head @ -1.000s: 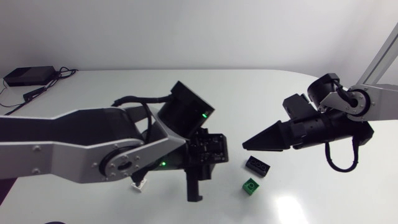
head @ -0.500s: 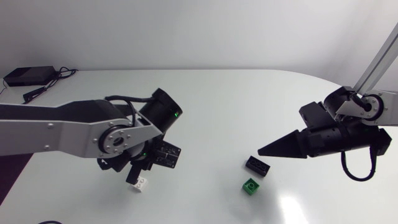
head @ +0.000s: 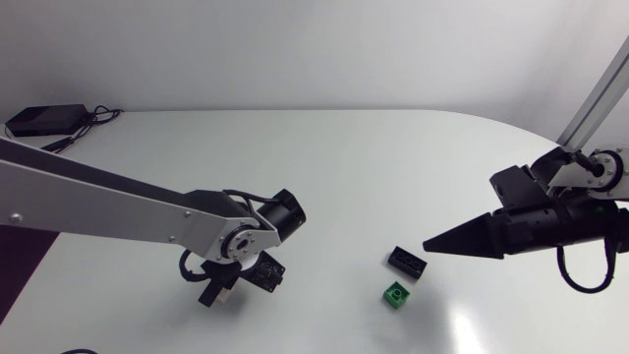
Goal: Separate the duplo bricks
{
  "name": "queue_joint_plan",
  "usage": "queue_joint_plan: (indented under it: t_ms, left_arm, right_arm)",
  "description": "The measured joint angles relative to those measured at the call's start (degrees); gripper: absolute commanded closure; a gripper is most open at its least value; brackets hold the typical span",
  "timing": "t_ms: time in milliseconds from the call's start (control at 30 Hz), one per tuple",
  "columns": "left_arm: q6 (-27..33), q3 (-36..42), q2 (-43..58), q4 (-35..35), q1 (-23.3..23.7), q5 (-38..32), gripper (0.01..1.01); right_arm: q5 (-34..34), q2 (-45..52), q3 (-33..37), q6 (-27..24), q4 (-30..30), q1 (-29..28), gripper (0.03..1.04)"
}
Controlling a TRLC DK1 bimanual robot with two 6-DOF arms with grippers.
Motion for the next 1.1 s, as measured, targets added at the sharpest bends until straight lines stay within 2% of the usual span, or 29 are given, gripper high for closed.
queue_joint_plan:
  t_ms: [400,500,767,867,1033,1100]
  left_arm:
    - [-1.0,1.5,2.7,0.0,-1.8,-2.4,0.72]
    - [-1.8,2.1,3.0,0.0,-2.9,-2.2,0.675]
    - [-3.8,3.3,4.1,0.0,-5.5,-1.6,0.674]
    - [-4.6,3.5,4.6,0.0,-5.9,-1.7,0.551]
    - [-5.2,3.8,5.4,0.4,-6.4,-1.2,0.213]
    - [-5.4,4.2,5.4,0.4,-6.4,-1.2,0.121]
  right_arm:
    - [15.7,-2.9,-5.4,-0.4,8.7,0.4,0.07]
    - [17.3,-4.6,-6.1,-0.4,9.5,0.7,0.07]
    - [19.1,-5.7,-7.1,-0.4,11.7,1.2,0.07]
    - [19.3,-5.8,-7.4,-0.4,11.9,1.2,0.07]
    - [19.7,-6.3,-7.8,-0.4,11.9,1.2,0.07]
    - [19.8,-6.6,-7.8,-0.4,11.9,1.2,0.07]
